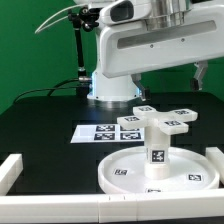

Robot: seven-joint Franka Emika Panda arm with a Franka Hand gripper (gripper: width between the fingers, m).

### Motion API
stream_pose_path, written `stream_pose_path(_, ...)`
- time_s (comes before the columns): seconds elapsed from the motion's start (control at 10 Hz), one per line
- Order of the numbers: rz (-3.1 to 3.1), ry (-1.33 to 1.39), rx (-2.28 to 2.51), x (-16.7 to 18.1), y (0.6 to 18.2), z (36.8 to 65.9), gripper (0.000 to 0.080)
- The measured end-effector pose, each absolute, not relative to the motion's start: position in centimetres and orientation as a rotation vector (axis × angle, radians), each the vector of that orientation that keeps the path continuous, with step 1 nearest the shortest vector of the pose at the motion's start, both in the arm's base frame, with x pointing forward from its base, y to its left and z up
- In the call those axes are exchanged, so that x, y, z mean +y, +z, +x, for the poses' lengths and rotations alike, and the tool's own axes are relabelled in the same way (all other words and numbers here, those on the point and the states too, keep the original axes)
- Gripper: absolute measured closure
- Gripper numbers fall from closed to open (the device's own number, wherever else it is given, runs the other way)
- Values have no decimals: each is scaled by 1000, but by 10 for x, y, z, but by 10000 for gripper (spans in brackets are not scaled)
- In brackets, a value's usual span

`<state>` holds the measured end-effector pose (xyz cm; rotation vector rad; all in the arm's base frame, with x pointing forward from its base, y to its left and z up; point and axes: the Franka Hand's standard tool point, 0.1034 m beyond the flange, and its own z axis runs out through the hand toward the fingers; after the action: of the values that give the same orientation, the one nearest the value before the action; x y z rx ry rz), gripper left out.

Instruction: Assemble round table

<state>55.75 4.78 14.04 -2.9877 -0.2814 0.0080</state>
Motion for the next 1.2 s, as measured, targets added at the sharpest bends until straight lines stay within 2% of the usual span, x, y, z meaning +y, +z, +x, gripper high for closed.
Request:
stream_pose_path(0.2, -2920, -30, -752, 40, 135, 561, 150)
stream_pose_path(0.6, -2805, -48, -1139, 37, 134, 561, 150)
stream_pose_path(0.8, -2691, -128, -1512, 33, 129, 564, 150)
stream_pose_path(1.0, -2582, -130, -1737, 30, 125, 562, 150)
stream_pose_path(1.2, -2568, -119, -1757, 29, 120, 561, 150)
